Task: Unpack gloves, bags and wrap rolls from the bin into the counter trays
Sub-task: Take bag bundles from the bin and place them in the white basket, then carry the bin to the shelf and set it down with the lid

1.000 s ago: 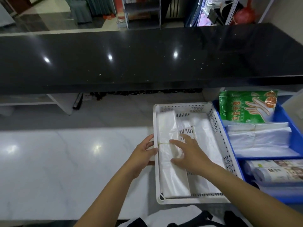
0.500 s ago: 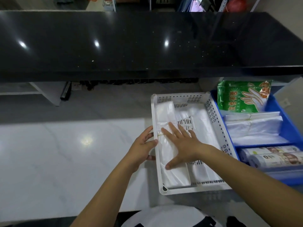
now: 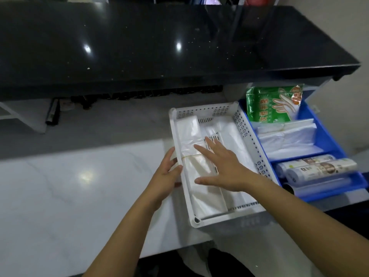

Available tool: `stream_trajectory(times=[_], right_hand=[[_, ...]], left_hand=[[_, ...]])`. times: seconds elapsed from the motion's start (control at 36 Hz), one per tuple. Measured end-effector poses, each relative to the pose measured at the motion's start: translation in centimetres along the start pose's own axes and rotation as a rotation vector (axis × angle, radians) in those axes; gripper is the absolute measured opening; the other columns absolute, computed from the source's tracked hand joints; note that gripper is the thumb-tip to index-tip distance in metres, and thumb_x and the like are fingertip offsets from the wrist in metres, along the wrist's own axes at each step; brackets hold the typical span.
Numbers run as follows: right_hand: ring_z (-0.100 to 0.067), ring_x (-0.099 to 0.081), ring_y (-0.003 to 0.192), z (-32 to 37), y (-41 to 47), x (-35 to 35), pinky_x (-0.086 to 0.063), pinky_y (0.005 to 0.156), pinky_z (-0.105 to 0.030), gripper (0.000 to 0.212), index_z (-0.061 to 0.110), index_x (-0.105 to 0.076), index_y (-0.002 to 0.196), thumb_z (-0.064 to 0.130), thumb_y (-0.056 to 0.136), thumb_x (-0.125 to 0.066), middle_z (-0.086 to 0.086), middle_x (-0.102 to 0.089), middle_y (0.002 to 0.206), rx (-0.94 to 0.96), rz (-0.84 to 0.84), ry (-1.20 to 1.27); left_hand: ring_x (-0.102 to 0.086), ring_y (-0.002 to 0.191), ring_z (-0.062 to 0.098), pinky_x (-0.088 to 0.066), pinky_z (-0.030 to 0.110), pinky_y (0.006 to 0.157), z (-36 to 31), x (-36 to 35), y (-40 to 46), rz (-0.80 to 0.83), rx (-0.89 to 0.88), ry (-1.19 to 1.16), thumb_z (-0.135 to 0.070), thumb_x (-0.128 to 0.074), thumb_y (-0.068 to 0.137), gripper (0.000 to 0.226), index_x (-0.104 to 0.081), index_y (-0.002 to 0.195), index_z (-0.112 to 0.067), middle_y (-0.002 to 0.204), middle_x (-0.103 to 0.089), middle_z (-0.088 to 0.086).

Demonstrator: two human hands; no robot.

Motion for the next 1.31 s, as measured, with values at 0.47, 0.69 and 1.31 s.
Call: stream_trajectory(times=[0.47, 0.69, 1.31], right_hand=[[-0.018, 0.022, 0.150, -3.4, -16.1, -8.5, 0.012, 0.119, -0.052, 0.078, 0.045, -0.009, 0.155, 0.078, 0.085, -0.021, 0.004, 0.004, 0.167, 0.120, -0.152, -0.252], [-0.021, 0.019, 0.151, -2.8, -22.7, -13.3, 0.010, 0.119, -0.054, 0.073, 0.045, -0.012, 0.155, 0.073, 0.089, -0.026, 0.004, 0.005, 0.167, 0.430, 0.030, -0.203], [-0.020, 0.010, 0.153, 9.8, -32.4, -29.3, 0.002, 0.120, -0.054, 0.069, 0.043, -0.015, 0.155, 0.069, 0.094, -0.036, 0.005, 0.000, 0.167, 0.599, 0.455, -0.460]], left_hand=[[-0.001, 0.152, 0.010, -0.010, 0.046, 0.124, 8.1, -7.4, -16.2, -0.493, -0.155, 0.751, -0.062, -0.051, 0.091, 0.075, -0.002, 0.148, -0.060, 0.166, -0.001, -0.013], [0.004, 0.153, 0.015, -0.012, 0.051, 0.123, 15.5, -14.2, -27.5, -0.765, 0.155, 0.581, -0.058, -0.057, 0.090, 0.080, -0.009, 0.154, -0.048, 0.167, 0.003, -0.009], [-0.001, 0.153, 0.027, -0.012, 0.046, 0.123, 35.4, -14.9, -54.6, -1.067, 0.597, 0.247, -0.071, -0.046, 0.088, 0.083, -0.007, 0.155, -0.043, 0.167, 0.002, -0.003]])
Point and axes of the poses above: each hand's wrist, its own y-axis towards the middle knuckle, its own x-axis out of the back of the hand, z = x × y, the point moved 1 cm from there along y, towards the middle knuckle
